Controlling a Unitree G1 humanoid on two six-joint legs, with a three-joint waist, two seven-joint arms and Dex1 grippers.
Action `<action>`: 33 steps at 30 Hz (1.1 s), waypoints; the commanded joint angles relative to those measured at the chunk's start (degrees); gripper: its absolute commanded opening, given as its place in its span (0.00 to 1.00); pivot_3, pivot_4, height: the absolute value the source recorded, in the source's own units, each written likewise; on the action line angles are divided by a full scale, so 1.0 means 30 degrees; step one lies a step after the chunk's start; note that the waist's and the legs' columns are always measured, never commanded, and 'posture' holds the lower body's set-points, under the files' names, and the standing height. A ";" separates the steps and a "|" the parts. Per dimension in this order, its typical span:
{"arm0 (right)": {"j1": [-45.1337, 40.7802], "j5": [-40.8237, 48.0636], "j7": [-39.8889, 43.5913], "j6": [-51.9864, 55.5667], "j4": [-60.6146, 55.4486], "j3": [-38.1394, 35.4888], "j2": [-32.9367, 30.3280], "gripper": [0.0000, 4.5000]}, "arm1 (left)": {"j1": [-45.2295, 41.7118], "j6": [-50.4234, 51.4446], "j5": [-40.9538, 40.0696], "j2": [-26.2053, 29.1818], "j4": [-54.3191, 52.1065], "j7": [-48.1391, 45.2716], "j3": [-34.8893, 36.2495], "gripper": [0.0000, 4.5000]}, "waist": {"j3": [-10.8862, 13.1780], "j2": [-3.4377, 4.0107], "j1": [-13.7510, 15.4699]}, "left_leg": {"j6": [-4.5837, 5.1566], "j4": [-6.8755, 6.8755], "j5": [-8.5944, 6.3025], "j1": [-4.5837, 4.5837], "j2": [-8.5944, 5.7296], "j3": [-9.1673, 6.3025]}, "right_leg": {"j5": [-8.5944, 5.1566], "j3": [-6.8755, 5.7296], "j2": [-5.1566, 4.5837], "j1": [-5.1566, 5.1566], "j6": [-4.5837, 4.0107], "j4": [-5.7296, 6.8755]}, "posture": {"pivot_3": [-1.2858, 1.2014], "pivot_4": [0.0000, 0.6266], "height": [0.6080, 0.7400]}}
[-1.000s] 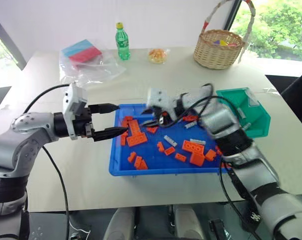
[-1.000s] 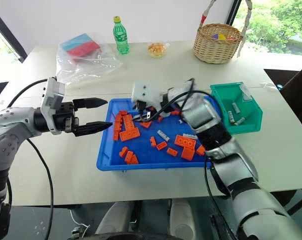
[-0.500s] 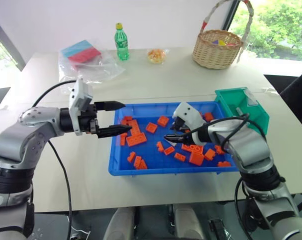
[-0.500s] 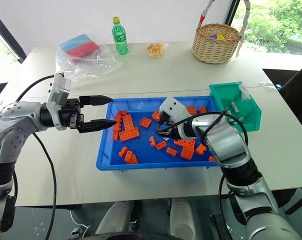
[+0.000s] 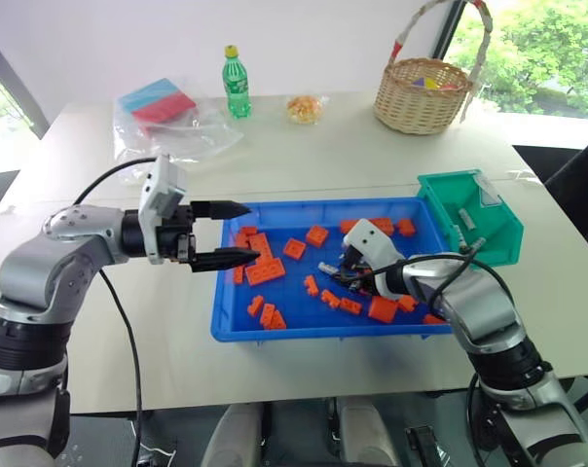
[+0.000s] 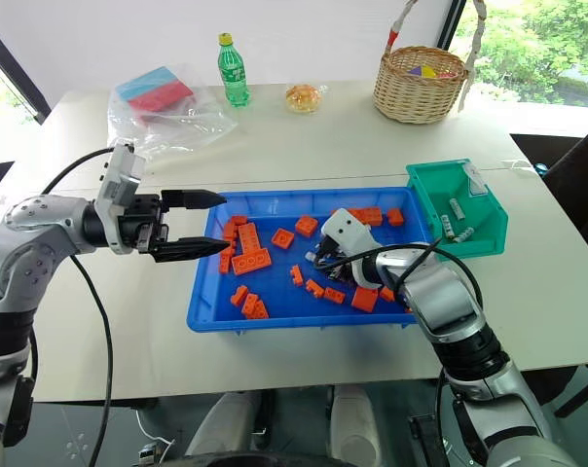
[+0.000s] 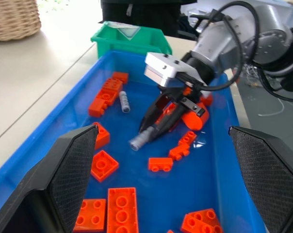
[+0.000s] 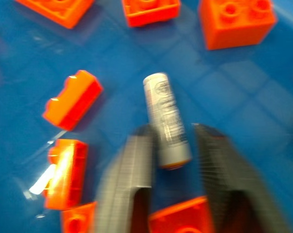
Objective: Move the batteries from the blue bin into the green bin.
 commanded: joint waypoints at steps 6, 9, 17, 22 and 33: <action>-0.1653 0.2629 0.0119 0.2317 -0.1253 -0.3014 -0.0134 0.01 | 0.0713 0.0167 -0.0675 0.0675 -0.1304 -0.0474 0.0573 1.00 | 0.0004 0.0004 0.0017 | 0.0001 0.0002 0.0000 -0.0003 0.0000 -0.0001 | 0.0000 0.0001 -0.0003 0.0002 0.0000 -0.0006 | 0.52 0.24 0.64; -0.2825 0.3150 -0.0072 0.3290 -0.1056 -0.5755 -0.1445 0.01 | 0.1250 0.0190 -0.0823 0.0869 -0.1830 -0.0769 0.0544 1.00 | 0.0008 0.0009 0.0039 | 0.0002 0.0001 -0.0001 -0.0005 -0.0001 0.0000 | 0.0000 0.0001 -0.0005 0.0003 -0.0001 -0.0013 | 0.52 0.24 0.64; -0.1622 0.2356 -0.0297 0.0824 0.2881 -0.9254 -0.6877 0.01 | 0.1032 -0.0271 -0.0405 0.0474 -0.1408 -0.0753 0.0145 1.00 | 0.0006 0.0005 0.0501 | 0.0039 -0.0002 -0.0023 -0.0015 -0.0002 0.0013 | -0.0029 -0.0025 -0.0015 0.0071 -0.0051 -0.0144 | 0.52 0.24 0.64; -0.0144 0.2231 -0.0738 -0.0265 0.4208 -0.9855 -0.7501 0.01 | 0.0581 -0.0591 -0.0132 0.0190 -0.0919 -0.0865 -0.0140 1.00 | 0.0008 0.0008 0.0367 | 0.0052 -0.0001 -0.0030 -0.0009 0.0005 0.0041 | -0.0028 -0.0007 -0.0022 0.0070 -0.0050 -0.0146 | 0.52 0.24 0.64; -0.1032 0.2248 -0.0119 -0.3522 0.5080 -0.8668 -0.8349 0.88 | 0.0007 -0.0614 0.0085 -0.0129 -0.0606 -0.0914 -0.0255 1.00 | 0.0012 0.0016 0.0324 | 0.0055 0.0007 -0.0029 -0.0008 0.0009 0.0045 | -0.0016 -0.0003 -0.0011 0.0071 -0.0029 -0.0142 | 0.52 0.24 0.64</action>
